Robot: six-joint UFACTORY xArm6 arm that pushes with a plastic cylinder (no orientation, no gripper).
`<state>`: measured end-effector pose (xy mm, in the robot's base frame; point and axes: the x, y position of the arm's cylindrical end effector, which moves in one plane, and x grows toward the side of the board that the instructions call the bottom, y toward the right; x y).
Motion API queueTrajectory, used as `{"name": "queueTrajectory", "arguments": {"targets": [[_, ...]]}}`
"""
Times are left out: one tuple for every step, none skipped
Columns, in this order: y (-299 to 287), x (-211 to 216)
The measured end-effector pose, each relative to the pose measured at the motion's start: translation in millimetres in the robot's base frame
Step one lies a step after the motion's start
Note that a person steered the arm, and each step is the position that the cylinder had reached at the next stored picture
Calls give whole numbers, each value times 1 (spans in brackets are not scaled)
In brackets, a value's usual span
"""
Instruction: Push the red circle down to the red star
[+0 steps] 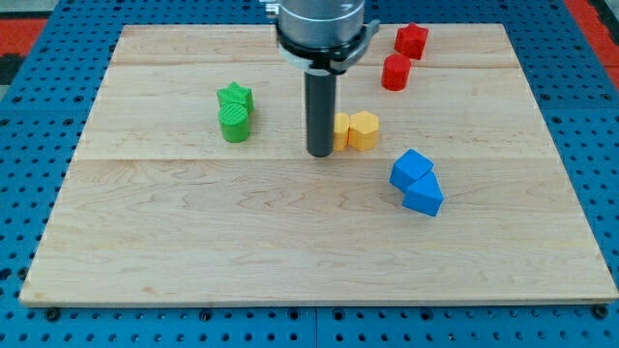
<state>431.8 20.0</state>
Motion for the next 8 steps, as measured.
{"name": "queueTrajectory", "arguments": {"targets": [[-20,9],[-8,88],[58,148],[125,143],[116,108],[131,108],[153,33],[157,-68]]}}
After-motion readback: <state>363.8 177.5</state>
